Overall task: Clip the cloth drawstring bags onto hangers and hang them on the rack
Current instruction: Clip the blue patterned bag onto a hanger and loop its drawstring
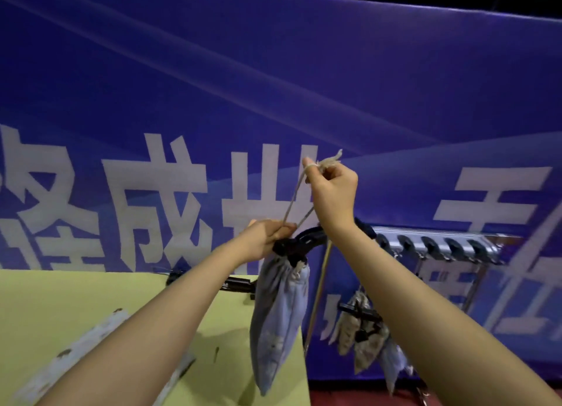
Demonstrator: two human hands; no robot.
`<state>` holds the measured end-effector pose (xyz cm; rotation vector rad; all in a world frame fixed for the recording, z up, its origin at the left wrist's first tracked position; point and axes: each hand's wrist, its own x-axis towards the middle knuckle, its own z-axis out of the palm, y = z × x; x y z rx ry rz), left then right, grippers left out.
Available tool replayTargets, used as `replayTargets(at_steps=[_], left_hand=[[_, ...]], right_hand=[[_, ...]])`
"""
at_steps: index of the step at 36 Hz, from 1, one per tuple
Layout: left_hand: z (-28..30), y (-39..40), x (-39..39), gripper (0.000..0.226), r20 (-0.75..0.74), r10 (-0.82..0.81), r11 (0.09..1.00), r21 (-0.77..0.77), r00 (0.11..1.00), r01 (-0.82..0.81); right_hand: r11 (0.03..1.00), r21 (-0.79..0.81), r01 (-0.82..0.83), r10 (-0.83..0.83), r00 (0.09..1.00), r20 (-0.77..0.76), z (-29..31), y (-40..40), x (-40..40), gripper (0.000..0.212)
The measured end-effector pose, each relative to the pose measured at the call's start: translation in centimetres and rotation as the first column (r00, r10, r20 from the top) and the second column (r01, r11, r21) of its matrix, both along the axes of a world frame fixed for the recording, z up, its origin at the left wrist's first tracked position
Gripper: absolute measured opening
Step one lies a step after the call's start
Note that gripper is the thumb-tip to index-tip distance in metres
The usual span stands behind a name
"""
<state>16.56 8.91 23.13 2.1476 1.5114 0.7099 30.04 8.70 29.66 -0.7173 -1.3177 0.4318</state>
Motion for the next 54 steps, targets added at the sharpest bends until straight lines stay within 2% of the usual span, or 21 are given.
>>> replayTargets(at_steps=[5,9,13,16,24,31,38,45,50,54], left_hand=[[-2.1,-0.6,6.8,0.034,-0.115,-0.014,0.999,-0.052,0.993,0.008],[-3.8,-2.2,11.4,0.035,0.014,-0.038,0.991,-0.129,0.999,0.039],[-5.2,-2.4,14.9,0.023,0.129,-0.036,0.994,-0.102,0.991,0.049],[-5.7,-2.4,17.8,0.024,0.23,-0.022,0.993,-0.104,0.973,0.047],[-9.0,-1.3,24.8,0.025,0.278,-0.006,0.977,-0.204,0.96,0.065],[-12.2,1.3,30.4,0.017,0.307,-0.032,0.96,-0.255,0.951,0.115],[-15.3,6.0,36.8,0.014,0.328,-0.062,0.933,-0.317,0.943,0.172],[-16.6,11.7,43.2,0.017,0.31,-0.092,0.898,-0.385,0.946,0.214],[-17.2,14.6,46.8,0.025,0.332,-0.094,0.878,-0.417,0.939,0.235],[-17.2,16.6,49.3,0.022,0.344,-0.089,0.864,-0.441,0.935,0.245]], right_hand=[[0.998,-0.046,0.039,-0.035,0.996,0.08,-1.8,-0.9,5.9,0.045],[0.991,-0.108,0.074,-0.061,0.991,0.12,-3.8,-1.6,10.5,0.045],[0.975,-0.194,0.105,-0.054,0.966,0.252,-6.2,-1.8,14.6,0.045],[0.954,-0.265,0.141,-0.05,0.945,0.323,-8.6,-1.8,17.8,0.046],[0.847,-0.405,0.344,-0.146,0.884,0.445,-14.2,-1.6,25.5,0.054],[0.743,-0.492,0.454,-0.104,0.804,0.585,-18.1,-0.1,31.2,0.042],[0.604,-0.489,0.629,-0.107,0.672,0.733,-19.9,3.5,37.2,0.037],[0.519,-0.543,0.66,-0.044,0.655,0.754,-20.6,8.4,43.5,0.038],[0.487,-0.596,0.638,-0.021,0.691,0.722,-21.2,11.1,47.1,0.02],[0.499,-0.618,0.608,-0.011,0.717,0.697,-21.7,13.2,49.8,0.034]])
